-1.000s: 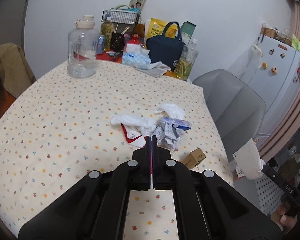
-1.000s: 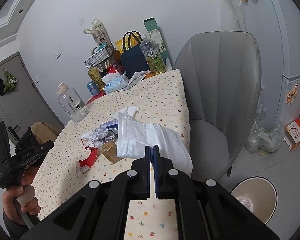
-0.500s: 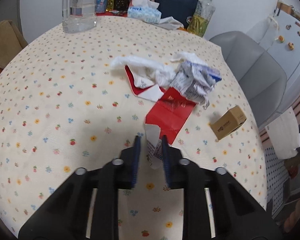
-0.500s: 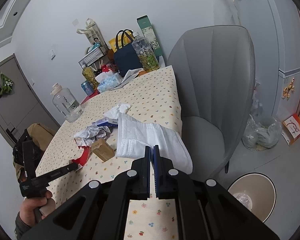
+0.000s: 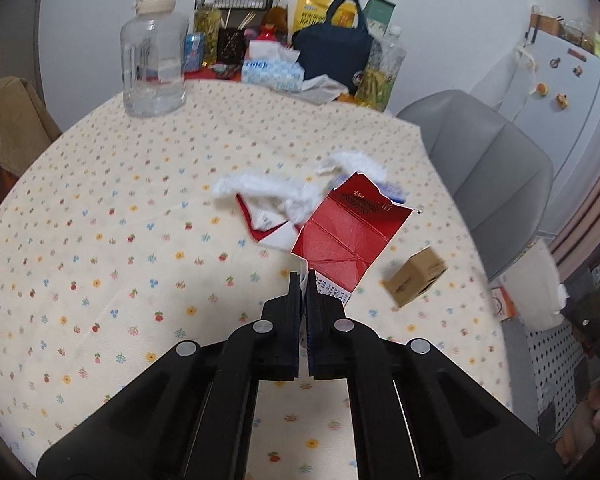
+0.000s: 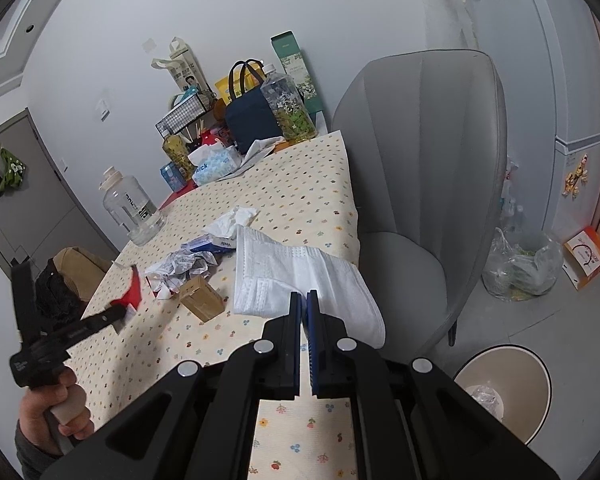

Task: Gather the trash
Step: 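Carry the red carton and white mask with both tools toward the trash bin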

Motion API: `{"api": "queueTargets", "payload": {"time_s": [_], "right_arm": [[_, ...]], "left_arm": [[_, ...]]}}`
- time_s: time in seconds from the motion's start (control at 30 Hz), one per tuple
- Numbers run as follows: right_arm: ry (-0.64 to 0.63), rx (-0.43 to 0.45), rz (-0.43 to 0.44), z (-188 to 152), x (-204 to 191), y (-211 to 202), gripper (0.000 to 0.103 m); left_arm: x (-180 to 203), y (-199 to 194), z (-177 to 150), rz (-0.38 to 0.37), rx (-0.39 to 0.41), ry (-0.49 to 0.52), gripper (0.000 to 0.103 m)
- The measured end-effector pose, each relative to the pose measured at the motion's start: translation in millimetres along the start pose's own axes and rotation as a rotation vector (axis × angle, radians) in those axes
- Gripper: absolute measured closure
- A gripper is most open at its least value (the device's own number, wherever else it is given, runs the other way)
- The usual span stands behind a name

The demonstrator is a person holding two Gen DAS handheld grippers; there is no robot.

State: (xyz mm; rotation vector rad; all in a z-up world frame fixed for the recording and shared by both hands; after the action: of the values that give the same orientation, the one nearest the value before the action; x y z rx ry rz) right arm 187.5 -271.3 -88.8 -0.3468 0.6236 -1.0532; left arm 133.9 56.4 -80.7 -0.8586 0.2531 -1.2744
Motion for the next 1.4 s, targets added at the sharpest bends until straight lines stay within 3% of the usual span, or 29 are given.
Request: {"api": "queueTargets", "payload": {"time_s": [0.23,0.67,1.4], "right_arm": [[0.033,0.017,-0.027,-4,27,-14,0.099],[0.112,-0.024,-0.152,-35,105,-29,0.099],[0.297,-0.118,-0.241,-105,217,-21,0.099]], "left_arm": [[43,-16,6,-0.056,0.025,0.069,0.100],[139,0,-26,-0.174,-0.041,0.213,0.100],[260,58,-96,-0.209,-0.210,0.408,0.100]]}}
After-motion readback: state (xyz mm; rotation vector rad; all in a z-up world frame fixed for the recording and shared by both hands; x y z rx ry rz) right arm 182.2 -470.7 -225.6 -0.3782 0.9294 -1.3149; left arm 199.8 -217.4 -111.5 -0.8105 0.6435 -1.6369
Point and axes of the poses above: each gripper's, at about its wrist camera, not at the fingertips, and y roughly the way its jaws point, x to its right, z to its top, the point moved 4 cm from there along y, roughly the way its jaws point, and after that the axes turned 7 degrees about -y, right-handed, at the moved point
